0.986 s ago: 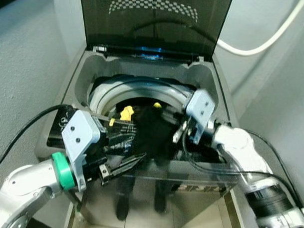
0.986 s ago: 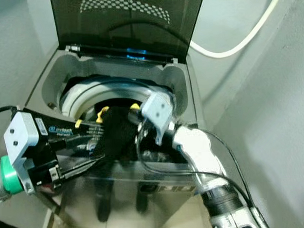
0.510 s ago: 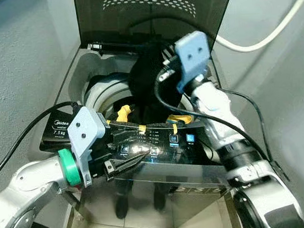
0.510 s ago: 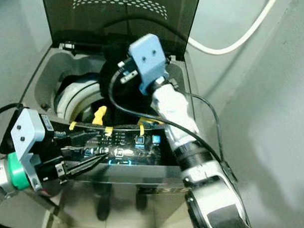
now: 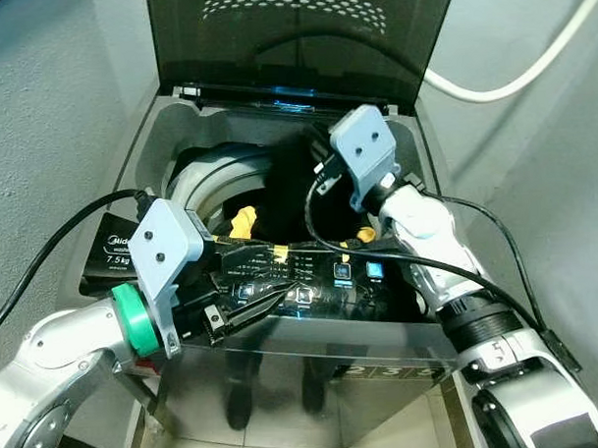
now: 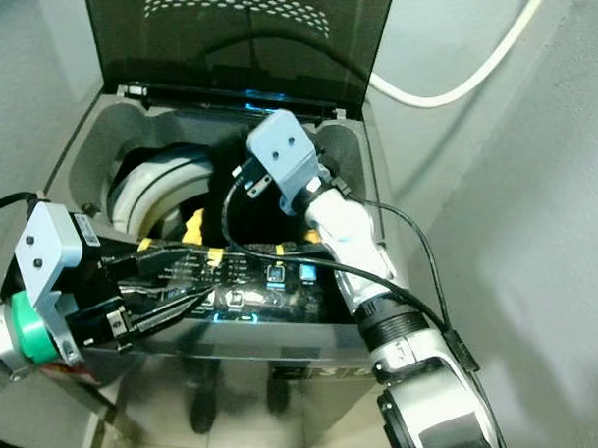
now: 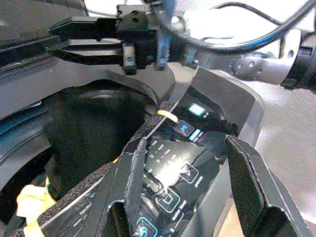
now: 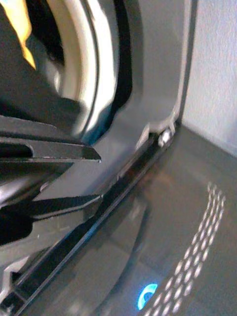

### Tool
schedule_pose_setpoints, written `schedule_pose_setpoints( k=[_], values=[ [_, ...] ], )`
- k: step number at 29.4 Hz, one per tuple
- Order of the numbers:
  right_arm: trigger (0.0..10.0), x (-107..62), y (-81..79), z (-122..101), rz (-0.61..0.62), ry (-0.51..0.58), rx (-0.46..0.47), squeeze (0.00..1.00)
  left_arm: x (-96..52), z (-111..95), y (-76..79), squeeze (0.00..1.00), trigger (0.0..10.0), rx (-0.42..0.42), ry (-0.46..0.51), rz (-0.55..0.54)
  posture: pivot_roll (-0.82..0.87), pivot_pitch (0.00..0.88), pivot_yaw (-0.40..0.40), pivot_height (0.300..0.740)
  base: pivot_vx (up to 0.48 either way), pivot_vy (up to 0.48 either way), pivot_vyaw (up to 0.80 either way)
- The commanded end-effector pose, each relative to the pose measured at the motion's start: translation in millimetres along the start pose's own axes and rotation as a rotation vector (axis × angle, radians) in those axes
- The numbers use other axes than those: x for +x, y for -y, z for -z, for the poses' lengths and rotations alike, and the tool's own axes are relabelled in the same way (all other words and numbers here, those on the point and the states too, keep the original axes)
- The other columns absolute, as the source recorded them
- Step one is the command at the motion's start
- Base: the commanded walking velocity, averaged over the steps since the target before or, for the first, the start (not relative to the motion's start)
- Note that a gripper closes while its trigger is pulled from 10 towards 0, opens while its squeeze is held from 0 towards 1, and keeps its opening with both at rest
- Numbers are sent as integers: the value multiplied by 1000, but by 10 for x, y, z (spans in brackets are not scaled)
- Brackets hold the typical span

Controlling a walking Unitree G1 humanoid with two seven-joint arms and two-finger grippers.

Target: Clothes washing

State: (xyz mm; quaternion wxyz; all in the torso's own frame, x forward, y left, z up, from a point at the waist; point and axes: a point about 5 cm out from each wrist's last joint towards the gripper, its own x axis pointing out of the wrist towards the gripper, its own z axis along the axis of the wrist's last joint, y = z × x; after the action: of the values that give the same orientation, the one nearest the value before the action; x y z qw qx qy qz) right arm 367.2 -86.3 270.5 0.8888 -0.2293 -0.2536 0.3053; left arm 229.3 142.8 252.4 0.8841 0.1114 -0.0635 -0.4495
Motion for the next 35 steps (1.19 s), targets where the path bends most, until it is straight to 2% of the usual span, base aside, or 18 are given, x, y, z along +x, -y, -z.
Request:
schedule_pose_setpoints(
  k=[1,3,10,11,13,14,15,16,17,18,19,20,21,22,25,27,28,35],
  values=[
    [10000,-64,-76,-25,-113,16,18,1000,7,20,6,0,10000,-4,-6,11,153,61,-18,740,0,0,0],
    [10000,-160,-125,-37,-235,15,30,1000,9,19,5,0,10000,-4,-5,13,153,61,-18,740,0,0,0],
    [10000,-283,-118,-2,-332,-27,-12,1000,13,23,4,0,10000,-5,-4,14,147,59,-16,740,0,0,0],
    [10000,-305,-85,15,-325,-35,-24,753,15,26,4,0,10000,-7,-3,14,148,57,-18,740,0,0,0],
    [10000,-305,-85,15,-325,-35,-24,753,15,26,4,0,10000,-7,-3,14,148,57,-18,740,0,0,0],
    [10000,-313,-16,9,-269,-21,-14,0,17,28,1,0,10000,-7,-1,10,150,56,-21,740,0,0,0],
    [10000,-294,106,-17,-139,12,41,0,23,26,-22,0,10000,-4,5,-14,150,56,-21,740,0,0,0],
    [10000,-294,106,-17,-139,12,41,0,23,26,-22,0,10000,-4,5,-14,150,56,-21,740,0,0,0],
    [10000,-283,263,-26,59,43,117,0,37,18,-74,0,10000,8,18,-64,156,51,-28,740,0,0,0],
    [10000,-283,263,-26,59,43,117,0,37,18,-74,0,10000,8,18,-64,156,51,-28,740,0,0,0],
    [10000,-309,392,5,251,50,202,0,59,-2,-161,0,10000,17,43,-144,164,45,-32,740,0,0,0],
    [10000,-309,392,5,251,50,202,0,59,-2,-161,0,10000,17,43,-144,164,45,-32,740,0,0,0],
    [10000,-386,486,70,457,39,291,0,94,-51,-314,0,10000,38,84,-283,167,40,-31,740,0,0,0],
    [10000,-451,528,121,578,24,343,0,115,-87,-412,0,10000,48,112,-375,167,40,-31,740,0,0,0],
    [10000,-517,534,159,672,8,360,0,136,-119,-529,0,10000,68,130,-479,172,35,-30,740,0,0,0],
    [10000,-611,466,158,743,8,350,0,166,-156,-716,0,10000,114,140,-640,167,16,-23,740,0,0,0],
    [10000,-652,388,129,742,12,316,0,187,-149,-807,0,10000,89,141,-719,157,0,-10,740,0,0,0],
    [10000,-732,275,96,730,15,278,0,249,-115,-895,0,10000,67,108,-785,136,0,11,740,0,0,0]
  ],
)
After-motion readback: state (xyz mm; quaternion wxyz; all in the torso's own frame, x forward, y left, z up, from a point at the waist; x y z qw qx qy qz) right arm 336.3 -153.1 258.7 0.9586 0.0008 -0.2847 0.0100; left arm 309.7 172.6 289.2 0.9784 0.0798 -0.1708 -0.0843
